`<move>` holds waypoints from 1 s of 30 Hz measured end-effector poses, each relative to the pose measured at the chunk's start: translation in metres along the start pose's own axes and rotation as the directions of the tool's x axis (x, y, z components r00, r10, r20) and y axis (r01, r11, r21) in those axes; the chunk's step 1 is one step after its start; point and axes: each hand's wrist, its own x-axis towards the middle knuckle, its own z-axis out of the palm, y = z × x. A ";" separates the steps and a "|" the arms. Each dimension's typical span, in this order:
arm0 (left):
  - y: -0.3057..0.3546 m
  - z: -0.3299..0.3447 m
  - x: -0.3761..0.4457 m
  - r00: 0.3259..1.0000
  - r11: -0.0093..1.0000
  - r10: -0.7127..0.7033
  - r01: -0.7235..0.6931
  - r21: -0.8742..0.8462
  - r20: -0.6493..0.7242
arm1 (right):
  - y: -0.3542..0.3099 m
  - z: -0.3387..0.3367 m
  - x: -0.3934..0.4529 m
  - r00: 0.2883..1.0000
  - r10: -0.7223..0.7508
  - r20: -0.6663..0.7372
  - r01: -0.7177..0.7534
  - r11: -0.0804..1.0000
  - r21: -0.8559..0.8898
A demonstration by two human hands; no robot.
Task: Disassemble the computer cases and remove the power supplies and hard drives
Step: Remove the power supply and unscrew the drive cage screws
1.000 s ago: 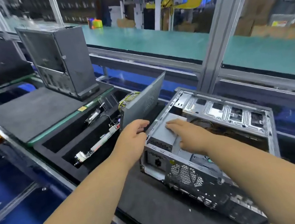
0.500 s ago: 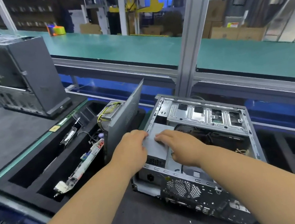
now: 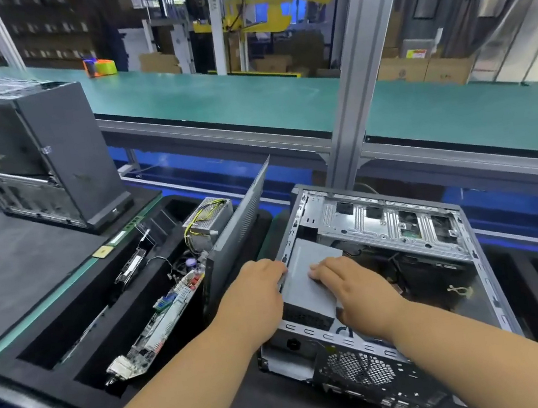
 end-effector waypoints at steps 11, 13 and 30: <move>-0.002 0.013 0.001 0.998 0.997 0.042 -0.044 0.059 0.039 | 0.017 -0.017 0.011 0.991 -0.092 0.101 0.112 0.970 -0.214; 0.002 0.015 0.000 0.999 1.000 0.012 -0.013 0.024 0.030 | 0.017 -0.024 0.021 0.967 -0.187 0.172 0.235 0.914 -0.331; 0.028 -0.005 -0.008 0.982 0.802 -0.130 0.185 -0.568 0.136 | 0.050 -0.120 0.024 0.978 -0.062 0.198 0.064 0.998 -0.007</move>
